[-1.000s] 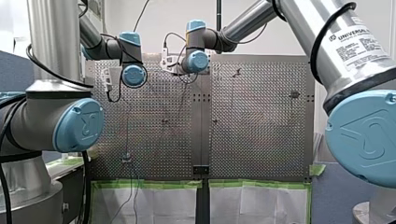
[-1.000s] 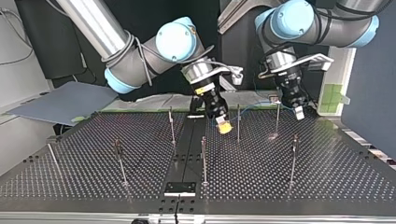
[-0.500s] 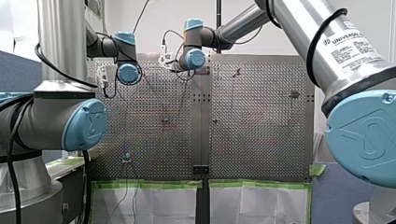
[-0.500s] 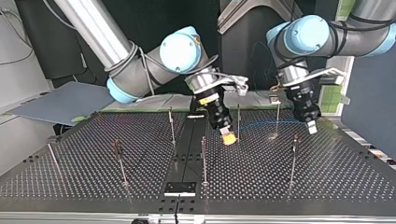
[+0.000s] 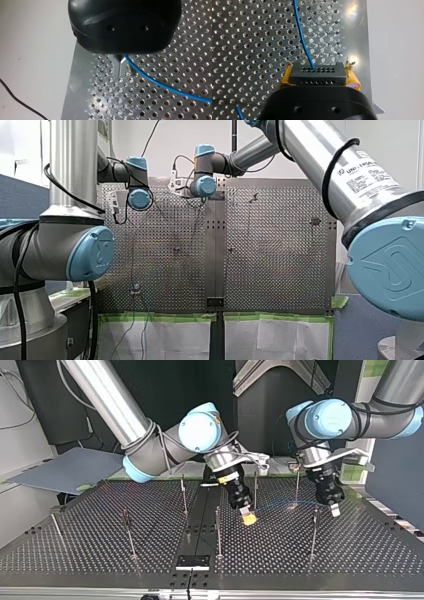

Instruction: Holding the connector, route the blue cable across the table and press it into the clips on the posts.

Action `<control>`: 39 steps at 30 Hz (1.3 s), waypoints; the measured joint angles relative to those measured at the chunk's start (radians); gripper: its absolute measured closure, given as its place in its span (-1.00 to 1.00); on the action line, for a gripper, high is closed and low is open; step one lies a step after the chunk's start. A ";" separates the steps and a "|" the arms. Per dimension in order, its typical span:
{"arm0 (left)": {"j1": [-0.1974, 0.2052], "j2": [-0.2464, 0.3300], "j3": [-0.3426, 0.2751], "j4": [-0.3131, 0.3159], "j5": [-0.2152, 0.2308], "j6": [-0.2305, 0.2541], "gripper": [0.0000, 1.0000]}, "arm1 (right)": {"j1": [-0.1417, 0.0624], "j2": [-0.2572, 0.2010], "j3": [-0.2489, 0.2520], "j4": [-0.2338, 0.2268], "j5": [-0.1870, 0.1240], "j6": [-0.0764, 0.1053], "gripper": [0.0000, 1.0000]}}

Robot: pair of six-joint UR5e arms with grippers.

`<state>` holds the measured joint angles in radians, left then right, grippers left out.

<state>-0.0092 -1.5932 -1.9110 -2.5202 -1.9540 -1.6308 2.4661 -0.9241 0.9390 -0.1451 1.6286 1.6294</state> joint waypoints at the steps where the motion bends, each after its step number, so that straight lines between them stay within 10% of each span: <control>1: 0.002 -0.004 0.003 0.001 0.000 -0.001 1.00 | 0.000 0.006 -0.010 0.001 0.000 0.000 1.00; 13: 0.038 -0.015 0.009 0.015 0.020 -0.014 1.00 | 0.006 0.045 -0.096 0.004 -0.001 0.000 1.00; 39: 0.092 -0.153 0.083 0.057 0.147 -0.068 1.00 | -0.021 0.068 -0.119 0.020 0.001 -0.001 1.00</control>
<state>0.0826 -1.7465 -1.8284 -2.4637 -1.8069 -1.6984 2.4452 -0.8557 0.8196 -0.1250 1.6296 1.6279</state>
